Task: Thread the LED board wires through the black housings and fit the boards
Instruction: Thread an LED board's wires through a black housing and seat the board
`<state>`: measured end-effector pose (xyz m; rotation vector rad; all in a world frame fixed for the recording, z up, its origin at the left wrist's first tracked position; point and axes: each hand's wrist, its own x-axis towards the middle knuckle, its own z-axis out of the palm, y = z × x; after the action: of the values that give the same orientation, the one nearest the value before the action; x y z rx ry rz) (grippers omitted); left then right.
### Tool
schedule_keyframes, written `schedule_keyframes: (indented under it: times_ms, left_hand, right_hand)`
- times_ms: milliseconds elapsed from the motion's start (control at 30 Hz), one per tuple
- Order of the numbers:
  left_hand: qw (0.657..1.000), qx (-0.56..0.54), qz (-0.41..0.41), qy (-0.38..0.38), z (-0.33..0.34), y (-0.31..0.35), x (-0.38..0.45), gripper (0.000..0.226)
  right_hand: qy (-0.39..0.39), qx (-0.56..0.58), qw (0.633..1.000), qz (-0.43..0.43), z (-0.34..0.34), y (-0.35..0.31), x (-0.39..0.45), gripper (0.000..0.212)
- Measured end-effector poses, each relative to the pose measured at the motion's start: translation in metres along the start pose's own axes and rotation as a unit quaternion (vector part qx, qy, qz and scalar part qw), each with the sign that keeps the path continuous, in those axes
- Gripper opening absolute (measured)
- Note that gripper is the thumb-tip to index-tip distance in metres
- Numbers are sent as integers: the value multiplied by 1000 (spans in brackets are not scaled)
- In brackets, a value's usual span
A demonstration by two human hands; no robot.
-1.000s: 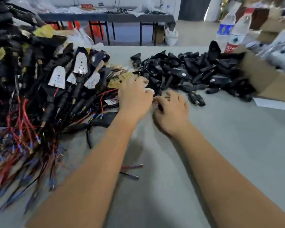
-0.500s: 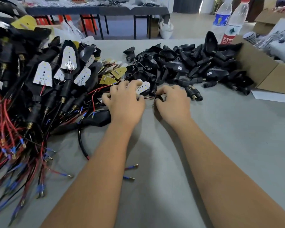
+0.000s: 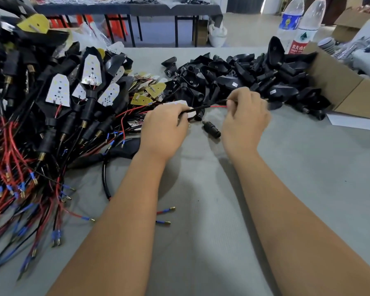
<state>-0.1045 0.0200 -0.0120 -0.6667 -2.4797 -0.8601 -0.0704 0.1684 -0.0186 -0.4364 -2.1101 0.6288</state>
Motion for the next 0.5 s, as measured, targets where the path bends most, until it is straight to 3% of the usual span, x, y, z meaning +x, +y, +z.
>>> schedule_keyframes:
  times_ms: [67, 167, 200, 267, 300, 367, 433, 500]
  left_hand:
    - [1000, 17, -15, 3, 1, -2, 1, 24]
    - [998, -50, -18, 43, 0, 1, -1, 26]
    - [995, -73, -9, 60, -1, 3, -1, 26]
    - [993, -93, 21, 70, 1, 9, -3, 27]
    - [993, -96, 38, 62, 2, 14, -5, 27]
    - [992, -108, 54, 37, 5, 23, -7, 30]
    - [992, -113, 54, 13, 7, 27, -9, 33]
    - [997, -72, 41, 0, 9, 26, -11, 31]
  right_hand:
    - [14, 14, 999, 46, -3, 2, 0, 10]
    - [79, 57, 995, 9, -7, -2, -3, 12]
    - [76, 101, 992, -3, -8, -5, -5, 9]
    - [-24, 195, 980, 29, -9, -11, -8, 25]
    - [-90, 249, 962, 66, -9, -15, -10, 32]
    - [-174, 407, 884, 149, -9, -24, -12, 35]
    - [-177, 525, 799, 234, -10, -27, -11, 30]
    - [-155, 559, 761, 290, -11, -22, -8, 22]
